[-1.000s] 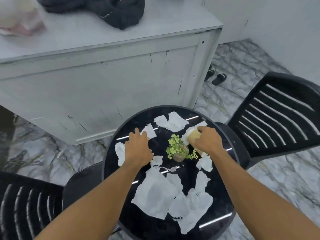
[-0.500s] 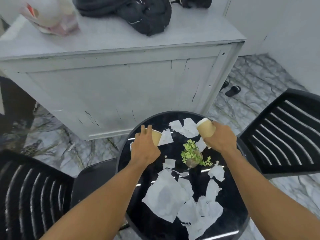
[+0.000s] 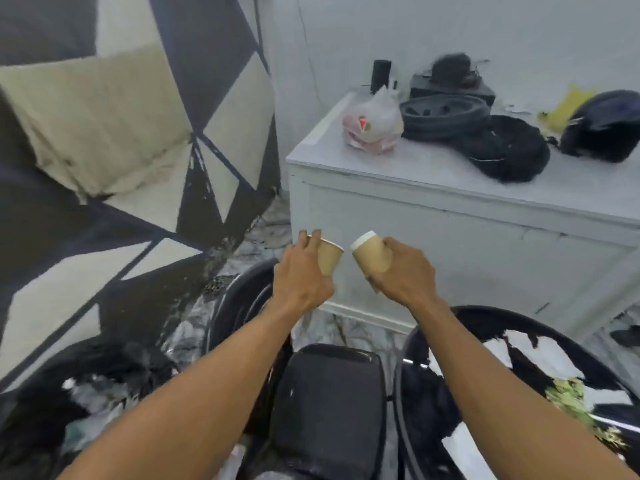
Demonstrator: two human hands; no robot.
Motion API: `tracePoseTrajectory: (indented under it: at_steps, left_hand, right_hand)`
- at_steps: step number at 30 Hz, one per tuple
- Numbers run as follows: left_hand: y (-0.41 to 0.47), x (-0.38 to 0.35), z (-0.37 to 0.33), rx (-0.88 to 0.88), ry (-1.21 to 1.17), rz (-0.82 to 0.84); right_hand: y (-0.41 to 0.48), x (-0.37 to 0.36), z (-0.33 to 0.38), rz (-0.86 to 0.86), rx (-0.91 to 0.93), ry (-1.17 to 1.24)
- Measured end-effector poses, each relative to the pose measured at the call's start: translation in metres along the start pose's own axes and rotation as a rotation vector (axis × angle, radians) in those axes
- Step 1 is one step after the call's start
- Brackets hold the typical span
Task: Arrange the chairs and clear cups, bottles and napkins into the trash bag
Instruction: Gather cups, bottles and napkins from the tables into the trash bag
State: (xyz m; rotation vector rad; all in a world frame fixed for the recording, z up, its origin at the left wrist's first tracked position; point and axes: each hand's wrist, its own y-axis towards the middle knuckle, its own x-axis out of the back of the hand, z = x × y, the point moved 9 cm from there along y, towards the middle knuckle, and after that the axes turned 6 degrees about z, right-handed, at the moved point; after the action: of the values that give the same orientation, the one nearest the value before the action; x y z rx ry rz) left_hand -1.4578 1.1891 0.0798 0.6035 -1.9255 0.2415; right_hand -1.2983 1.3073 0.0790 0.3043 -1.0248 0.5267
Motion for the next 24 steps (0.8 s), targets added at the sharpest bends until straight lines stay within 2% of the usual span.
tracePoseTrajectory:
  at_steps: [5,11,18,24]
  left_hand:
    - [-0.049,0.094,0.149,0.227,0.046,-0.111]
    - [-0.128,0.153,0.304,0.496,0.09,-0.181]
    - [-0.213,0.161,0.456,0.801,0.053,-0.164]
    - [-0.227,0.144,0.558,0.983,-0.042,-0.112]
  right_hand:
    - [-0.006,-0.079,0.175,0.086,0.252,0.033]
    - [-0.035,-0.188,0.333,0.209,0.483,0.008]
    - [-0.062,-0.329,0.441,0.494,0.594,-0.041]
    - [-0.044,-0.428,0.503,0.648,0.623,-0.121]
